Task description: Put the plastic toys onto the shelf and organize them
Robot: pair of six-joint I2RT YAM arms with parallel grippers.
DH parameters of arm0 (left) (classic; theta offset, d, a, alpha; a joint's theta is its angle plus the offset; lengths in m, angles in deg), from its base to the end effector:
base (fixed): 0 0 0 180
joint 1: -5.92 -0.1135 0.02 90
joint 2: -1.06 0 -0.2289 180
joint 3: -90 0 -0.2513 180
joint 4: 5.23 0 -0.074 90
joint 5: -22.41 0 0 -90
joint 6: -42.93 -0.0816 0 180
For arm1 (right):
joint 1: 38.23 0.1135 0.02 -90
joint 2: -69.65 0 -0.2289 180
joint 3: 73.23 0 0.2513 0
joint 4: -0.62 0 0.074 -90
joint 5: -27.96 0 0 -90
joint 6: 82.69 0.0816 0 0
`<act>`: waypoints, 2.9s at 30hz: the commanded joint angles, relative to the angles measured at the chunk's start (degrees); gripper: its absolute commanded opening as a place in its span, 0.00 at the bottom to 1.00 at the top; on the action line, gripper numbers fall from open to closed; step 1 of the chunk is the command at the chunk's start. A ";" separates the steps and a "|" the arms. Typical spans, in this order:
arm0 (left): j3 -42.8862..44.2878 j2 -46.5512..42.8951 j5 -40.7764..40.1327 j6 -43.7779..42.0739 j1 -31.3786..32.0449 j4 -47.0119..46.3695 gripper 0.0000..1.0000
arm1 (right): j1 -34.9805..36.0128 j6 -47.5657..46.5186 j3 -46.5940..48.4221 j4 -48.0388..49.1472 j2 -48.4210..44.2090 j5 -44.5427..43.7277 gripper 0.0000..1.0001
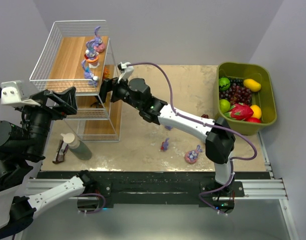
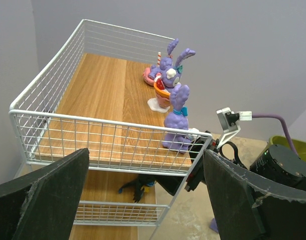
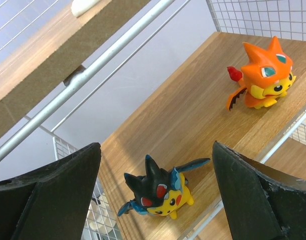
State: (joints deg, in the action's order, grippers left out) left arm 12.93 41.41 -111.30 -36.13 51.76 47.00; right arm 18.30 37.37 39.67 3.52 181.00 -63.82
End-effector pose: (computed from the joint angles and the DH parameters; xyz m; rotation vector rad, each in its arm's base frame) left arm 0.1046 -0.0268 0.5087 -0.2072 1.4317 -0.2833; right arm 0.2832 0.4237 0.3456 -0.3430 1.5765 1.1774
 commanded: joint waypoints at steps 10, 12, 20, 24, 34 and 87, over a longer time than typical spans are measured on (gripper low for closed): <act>0.09 0.07 -0.15 0.31 0.12 -1.32 1.00 | 0.24 1.14 5.68 0.43 0.18 0.02 0.96; 0.00 0.07 -0.24 0.31 0.12 -1.15 1.00 | 0.07 1.14 5.94 0.43 0.27 0.11 0.96; -0.35 -0.19 -0.33 0.40 0.12 -1.15 1.00 | -0.55 1.49 5.07 1.04 -0.08 0.64 0.96; -0.26 -0.28 -0.24 0.40 0.12 -1.24 0.99 | -0.55 1.23 3.66 1.57 -1.04 0.64 0.95; -0.35 -0.02 -0.15 0.57 0.21 -1.32 1.00 | -0.72 -0.09 -0.12 2.01 -4.56 -0.77 0.96; -5.80 4.47 18.48 7.43 0.12 -3.88 1.00 | -7.75 19.33 -45.47 -48.71 -42.01 -8.60 0.67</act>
State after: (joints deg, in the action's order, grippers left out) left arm 7.82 47.36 -95.10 -31.47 51.76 43.64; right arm 10.30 54.47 -4.09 -46.21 139.34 -76.63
